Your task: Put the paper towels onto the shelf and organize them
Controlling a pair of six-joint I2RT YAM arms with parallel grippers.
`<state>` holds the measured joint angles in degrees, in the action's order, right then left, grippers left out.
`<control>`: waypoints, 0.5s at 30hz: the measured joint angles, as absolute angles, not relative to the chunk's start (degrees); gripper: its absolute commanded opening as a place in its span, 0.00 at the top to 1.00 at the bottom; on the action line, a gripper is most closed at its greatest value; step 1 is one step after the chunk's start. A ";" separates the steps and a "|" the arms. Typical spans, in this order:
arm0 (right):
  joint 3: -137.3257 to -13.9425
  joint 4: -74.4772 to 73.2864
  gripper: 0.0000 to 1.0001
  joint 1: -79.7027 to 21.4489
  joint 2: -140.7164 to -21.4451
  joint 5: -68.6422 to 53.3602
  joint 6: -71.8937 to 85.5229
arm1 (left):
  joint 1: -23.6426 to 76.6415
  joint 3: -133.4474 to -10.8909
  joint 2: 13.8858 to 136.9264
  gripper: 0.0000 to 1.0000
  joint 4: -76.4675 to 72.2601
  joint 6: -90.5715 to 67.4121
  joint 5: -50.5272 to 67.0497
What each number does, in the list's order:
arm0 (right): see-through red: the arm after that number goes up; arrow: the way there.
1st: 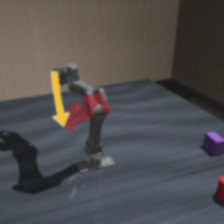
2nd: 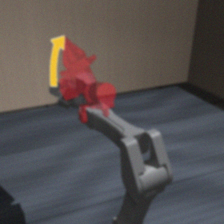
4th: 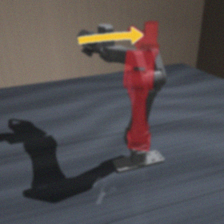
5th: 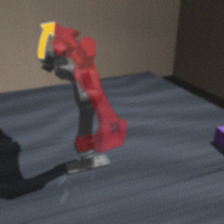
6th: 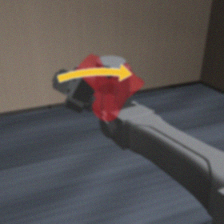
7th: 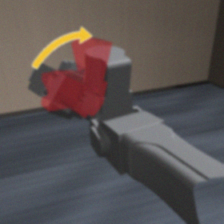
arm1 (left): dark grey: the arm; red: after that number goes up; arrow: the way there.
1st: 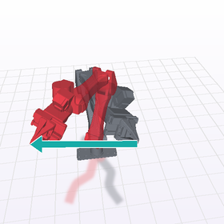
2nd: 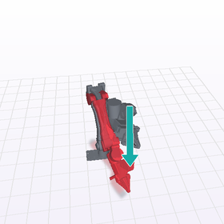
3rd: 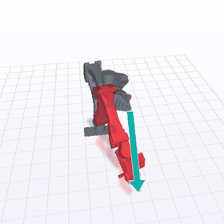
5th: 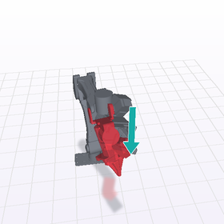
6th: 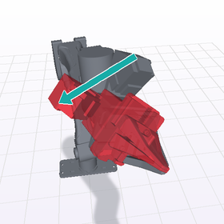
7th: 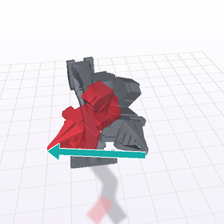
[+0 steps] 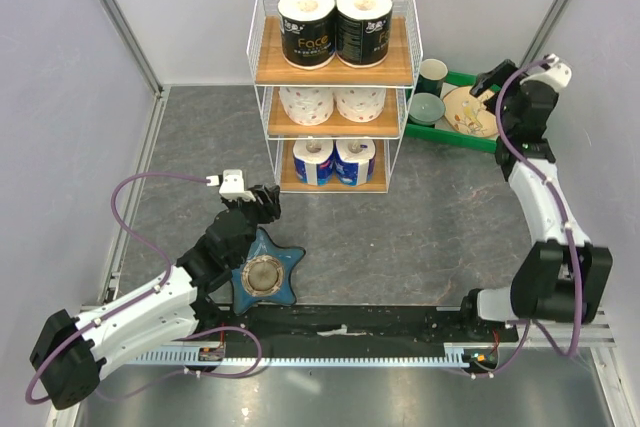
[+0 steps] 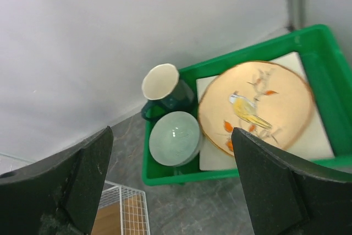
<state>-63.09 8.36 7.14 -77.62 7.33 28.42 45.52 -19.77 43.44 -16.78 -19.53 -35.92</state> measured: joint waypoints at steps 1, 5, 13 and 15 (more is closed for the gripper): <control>-64.42 8.82 0.03 7.92 -79.61 4.16 28.27 | 45.52 -19.77 43.48 0.38 -16.75 -19.53 -35.92; -67.64 14.09 0.03 11.94 -86.17 -11.62 29.67 | 45.52 -19.77 43.48 0.38 -16.73 -19.55 -35.92; -71.09 26.92 0.03 13.58 -91.00 -34.87 35.70 | 45.52 -19.99 43.83 0.38 -16.47 -19.55 -35.92; -72.69 27.73 0.02 12.86 -91.64 -37.93 35.70 | 45.50 -19.99 43.99 0.38 -16.38 -19.55 -35.92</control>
<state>-72.69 27.73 12.86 -91.64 -37.93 35.70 45.50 -19.99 43.99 -16.38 -19.55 -35.92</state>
